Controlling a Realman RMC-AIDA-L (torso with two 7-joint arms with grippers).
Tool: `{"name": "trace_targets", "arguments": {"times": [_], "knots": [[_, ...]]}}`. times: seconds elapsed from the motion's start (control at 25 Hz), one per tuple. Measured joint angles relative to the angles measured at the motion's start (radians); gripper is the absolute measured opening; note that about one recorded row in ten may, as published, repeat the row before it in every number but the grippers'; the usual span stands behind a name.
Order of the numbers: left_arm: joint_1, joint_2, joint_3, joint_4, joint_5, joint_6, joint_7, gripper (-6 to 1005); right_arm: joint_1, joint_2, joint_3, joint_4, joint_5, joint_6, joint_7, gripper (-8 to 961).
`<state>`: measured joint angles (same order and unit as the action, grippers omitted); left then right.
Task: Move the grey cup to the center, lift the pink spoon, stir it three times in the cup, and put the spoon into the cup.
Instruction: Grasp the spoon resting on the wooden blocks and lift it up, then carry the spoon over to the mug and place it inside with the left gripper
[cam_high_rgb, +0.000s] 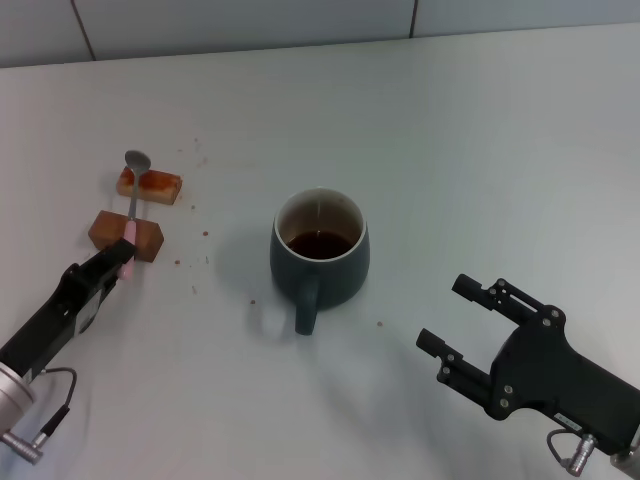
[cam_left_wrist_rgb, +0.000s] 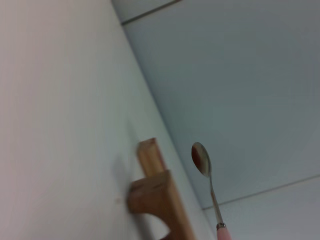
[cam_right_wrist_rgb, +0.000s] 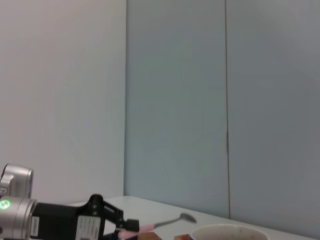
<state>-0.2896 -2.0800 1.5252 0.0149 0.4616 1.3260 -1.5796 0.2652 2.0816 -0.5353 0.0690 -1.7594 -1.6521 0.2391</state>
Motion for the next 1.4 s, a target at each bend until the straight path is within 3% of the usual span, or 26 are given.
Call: {"name": "trace_targets", "arguments": {"times": [0.24,0.32,0.36,0.4,0.44,0.56,0.6,0.68,0.72,0.76,0.84,0.88,0.92,0.96,1.0,1.04,1.12,1.16,1.2,1.28,1.4], "knots": [[0.003,0.013,0.027,0.098,0.013,0.047,0.053,126,-0.001,-0.001,0.000,0.000,0.000,0.000,0.000,677],[-0.005,0.045,0.047,0.172,0.066,0.046,0.068,126,-0.002,-0.002,0.000,0.000,0.000,-0.001,0.000,677],[-0.025,0.096,0.049,0.256,0.154,0.040,0.071,126,-0.004,-0.003,0.000,-0.002,0.001,-0.004,0.000,677],[-0.025,0.096,0.049,0.256,0.154,0.040,0.071,126,-0.004,-0.003,0.000,-0.002,0.001,-0.004,0.000,677],[-0.033,0.118,0.042,0.292,0.205,0.038,0.069,125,-0.004,-0.003,0.000,-0.004,0.002,-0.006,0.000,677],[-0.055,0.201,-0.031,0.459,0.426,0.022,0.043,125,-0.008,-0.005,0.005,-0.010,0.007,-0.009,0.000,677],[-0.058,0.219,-0.067,0.516,0.503,0.021,0.032,125,-0.008,-0.005,0.005,-0.010,0.007,-0.009,0.000,677],[-0.059,0.239,-0.154,0.629,0.658,0.025,0.007,125,-0.010,-0.005,0.011,-0.012,0.007,-0.009,0.000,677],[-0.059,0.239,-0.154,0.629,0.658,0.025,0.007,125,-0.010,-0.005,0.013,-0.013,0.007,-0.009,0.000,677],[-0.060,0.243,-0.274,0.784,0.861,0.051,-0.029,125,-0.011,-0.005,0.016,-0.014,0.007,-0.009,0.000,677],[-0.068,0.234,-0.361,0.917,1.037,0.091,-0.067,125,-0.012,-0.005,0.022,-0.015,0.008,-0.009,0.000,677],[-0.068,0.234,-0.361,0.917,1.037,0.091,-0.067,125,-0.012,-0.005,0.025,-0.015,0.008,-0.009,0.000,677],[-0.074,0.222,-0.401,0.992,1.124,0.116,-0.081,125,-0.012,-0.005,0.027,-0.015,0.008,-0.009,0.000,677],[-0.081,0.196,-0.451,1.102,1.241,0.155,-0.088,125,-0.012,-0.005,0.030,-0.015,0.009,-0.009,0.000,677],[-0.081,0.196,-0.451,1.102,1.241,0.155,-0.088,125,-0.012,-0.005,0.030,-0.015,0.009,-0.009,0.000,677],[-0.084,0.179,-0.470,1.159,1.295,0.177,-0.085,125,-0.012,-0.005,0.034,-0.015,0.009,-0.009,0.000,677],[-0.084,0.179,-0.470,1.159,1.295,0.177,-0.085,125,-0.012,-0.005,0.038,-0.015,0.009,-0.009,0.000,677],[-0.095,0.116,-0.503,1.358,1.460,0.241,-0.079,126,-0.012,-0.005,0.041,-0.015,0.009,-0.009,0.000,677],[-0.095,0.116,-0.503,1.358,1.460,0.241,-0.079,126,-0.012,-0.005,0.041,-0.015,0.009,-0.009,0.000,677],[-0.108,0.086,-0.505,1.452,1.523,0.285,-0.070,126,-0.012,-0.005,0.046,-0.015,0.009,-0.009,0.000,677],[-0.118,0.069,-0.502,1.527,1.557,0.326,-0.060,126,-0.013,-0.005,0.050,-0.015,0.009,-0.009,0.000,677]]}}
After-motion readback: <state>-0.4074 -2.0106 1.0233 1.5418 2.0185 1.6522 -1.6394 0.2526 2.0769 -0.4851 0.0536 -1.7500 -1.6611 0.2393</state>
